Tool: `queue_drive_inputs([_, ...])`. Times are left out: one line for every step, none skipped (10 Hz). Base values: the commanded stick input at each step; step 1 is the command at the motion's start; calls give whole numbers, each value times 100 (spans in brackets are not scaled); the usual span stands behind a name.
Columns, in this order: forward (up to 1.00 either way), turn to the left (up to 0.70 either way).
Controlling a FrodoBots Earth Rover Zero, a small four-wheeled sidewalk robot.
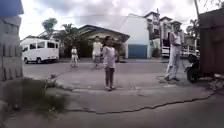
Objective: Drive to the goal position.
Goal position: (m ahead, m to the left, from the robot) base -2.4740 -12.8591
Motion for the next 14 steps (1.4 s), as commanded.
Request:
queue_drive_inputs([-12,0])
queue_drive_inputs([-12,0])
queue_drive_inputs([-12,0])
queue_drive_inputs([-12,0])
queue_drive_inputs([-12,0])
queue_drive_inputs([-12,0])
queue_drive_inputs([-12,0])
queue_drive_inputs([-12,0])
queue_drive_inputs([-12,0])
queue_drive_inputs([-12,0])
queue_drive_inputs([-12,0])
queue_drive_inputs([-12,0])
queue_drive_inputs([-12,0])
queue_drive_inputs([-12,0])
